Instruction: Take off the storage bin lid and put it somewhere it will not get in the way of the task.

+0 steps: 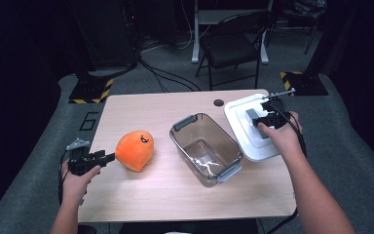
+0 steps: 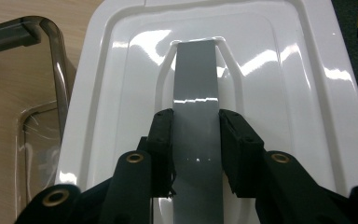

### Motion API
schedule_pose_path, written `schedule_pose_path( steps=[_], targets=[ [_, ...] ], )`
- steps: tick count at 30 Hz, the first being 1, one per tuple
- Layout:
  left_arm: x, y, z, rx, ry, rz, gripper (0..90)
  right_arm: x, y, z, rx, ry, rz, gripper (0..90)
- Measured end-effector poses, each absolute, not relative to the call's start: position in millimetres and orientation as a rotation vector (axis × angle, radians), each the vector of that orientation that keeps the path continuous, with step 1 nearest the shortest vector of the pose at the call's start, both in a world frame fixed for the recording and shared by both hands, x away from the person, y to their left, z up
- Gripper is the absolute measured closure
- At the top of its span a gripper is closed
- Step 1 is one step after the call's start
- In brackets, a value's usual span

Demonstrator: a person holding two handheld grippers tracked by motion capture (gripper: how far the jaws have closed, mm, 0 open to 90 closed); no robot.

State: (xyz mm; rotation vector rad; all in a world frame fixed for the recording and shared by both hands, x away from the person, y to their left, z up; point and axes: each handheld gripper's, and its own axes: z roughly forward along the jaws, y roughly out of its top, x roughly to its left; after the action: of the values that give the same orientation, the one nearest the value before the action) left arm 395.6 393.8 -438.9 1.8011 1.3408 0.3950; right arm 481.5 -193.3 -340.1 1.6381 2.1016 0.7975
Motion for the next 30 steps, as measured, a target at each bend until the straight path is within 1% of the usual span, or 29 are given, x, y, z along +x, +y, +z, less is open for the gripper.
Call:
schedule_pose_path(
  steps=[19,30],
  targets=[
    [396,393,-439,1.802,1.342,0.393,44.9,481,-204,-355,1.665,2.091,0.776,66.5],
    [396,393,-439,1.801,1.340,0.398,44.9,480,-209,-372,1.687,2.099,0.762,66.5]
  ],
)
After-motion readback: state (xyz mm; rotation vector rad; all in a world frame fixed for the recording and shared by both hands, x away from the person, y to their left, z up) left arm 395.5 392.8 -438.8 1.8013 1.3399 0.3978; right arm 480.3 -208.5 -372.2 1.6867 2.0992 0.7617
